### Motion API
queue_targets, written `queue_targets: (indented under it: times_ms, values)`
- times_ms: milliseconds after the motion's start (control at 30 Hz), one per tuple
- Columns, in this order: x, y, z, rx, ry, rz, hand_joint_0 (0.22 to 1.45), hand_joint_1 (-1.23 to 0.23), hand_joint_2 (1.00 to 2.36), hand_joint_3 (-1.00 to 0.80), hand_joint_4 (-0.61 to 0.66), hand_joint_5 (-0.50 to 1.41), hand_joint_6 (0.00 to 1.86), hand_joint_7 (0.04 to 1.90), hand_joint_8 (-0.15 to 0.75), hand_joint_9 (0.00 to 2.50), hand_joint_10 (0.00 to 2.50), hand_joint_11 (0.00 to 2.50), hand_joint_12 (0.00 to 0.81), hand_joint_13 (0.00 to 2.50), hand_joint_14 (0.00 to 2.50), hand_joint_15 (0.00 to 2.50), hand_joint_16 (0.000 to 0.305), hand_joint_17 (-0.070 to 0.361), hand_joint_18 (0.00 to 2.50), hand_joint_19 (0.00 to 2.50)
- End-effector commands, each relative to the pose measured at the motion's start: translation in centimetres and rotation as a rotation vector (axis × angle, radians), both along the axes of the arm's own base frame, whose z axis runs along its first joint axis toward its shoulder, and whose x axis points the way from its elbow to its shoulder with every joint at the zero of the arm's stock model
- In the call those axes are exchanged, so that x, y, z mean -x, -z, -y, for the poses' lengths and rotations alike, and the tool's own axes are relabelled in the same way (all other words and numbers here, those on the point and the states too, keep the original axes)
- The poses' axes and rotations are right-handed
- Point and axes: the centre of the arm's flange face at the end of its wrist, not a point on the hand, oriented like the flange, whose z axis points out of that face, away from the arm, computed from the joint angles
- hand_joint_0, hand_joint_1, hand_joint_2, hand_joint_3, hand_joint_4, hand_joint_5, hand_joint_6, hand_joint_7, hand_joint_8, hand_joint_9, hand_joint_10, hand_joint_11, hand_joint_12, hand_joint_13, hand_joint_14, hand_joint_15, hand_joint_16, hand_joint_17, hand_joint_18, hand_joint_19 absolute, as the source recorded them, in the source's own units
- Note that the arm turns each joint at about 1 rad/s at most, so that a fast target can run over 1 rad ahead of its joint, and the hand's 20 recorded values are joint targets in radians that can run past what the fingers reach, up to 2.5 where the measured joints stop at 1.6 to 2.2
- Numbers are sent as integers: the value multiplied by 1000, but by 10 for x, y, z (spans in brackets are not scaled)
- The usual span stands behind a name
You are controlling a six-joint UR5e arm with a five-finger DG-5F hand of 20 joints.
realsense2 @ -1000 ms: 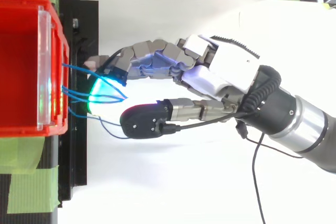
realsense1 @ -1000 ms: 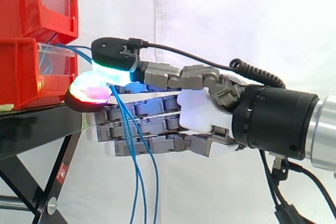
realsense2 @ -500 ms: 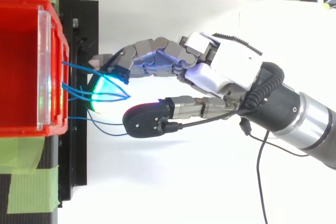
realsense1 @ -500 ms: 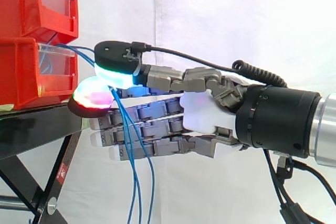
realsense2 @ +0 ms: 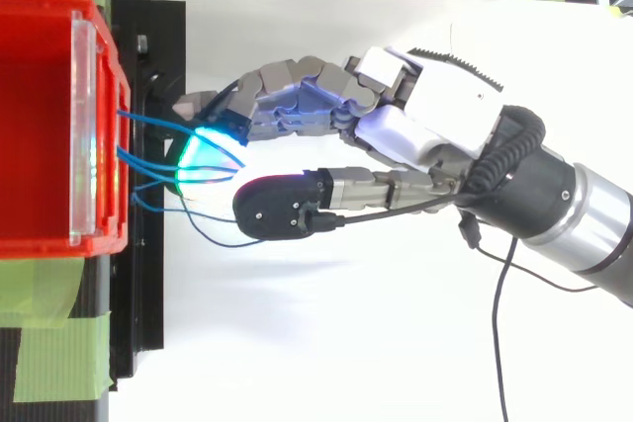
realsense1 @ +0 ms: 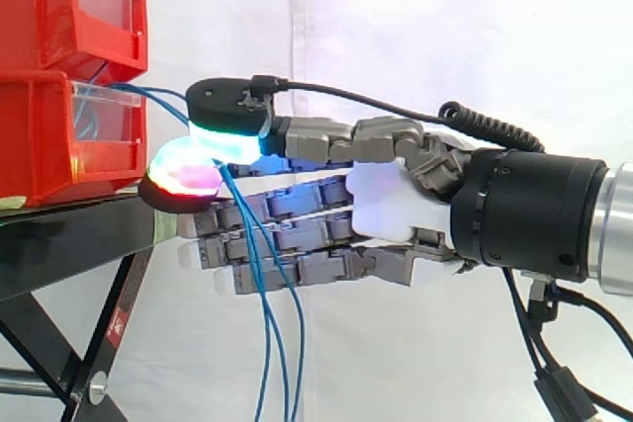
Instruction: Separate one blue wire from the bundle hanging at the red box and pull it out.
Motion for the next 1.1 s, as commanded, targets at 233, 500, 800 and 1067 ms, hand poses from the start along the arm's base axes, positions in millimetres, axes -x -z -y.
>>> queue_targets:
  times_ms: [233,500,800,1067]
  values:
    - [6,-18,5,-1,-5,-15,606,-682,1014,-124,152,-176,888,759,342,535,7,214,420,552,8,277,57,129,569,178]
    - [12,-21,6,12,-17,-60,607,-688,1013,-117,153,-173,886,766,355,604,7,272,429,593,9,296,58,129,595,189]
    - [13,-30,7,12,-17,-48,612,-692,1014,-116,150,-171,884,777,384,810,12,480,436,759,14,411,55,123,652,190]
    - [19,-40,10,24,-16,-76,618,-690,1015,-128,161,-173,882,795,387,876,13,571,457,1034,20,732,51,115,688,226]
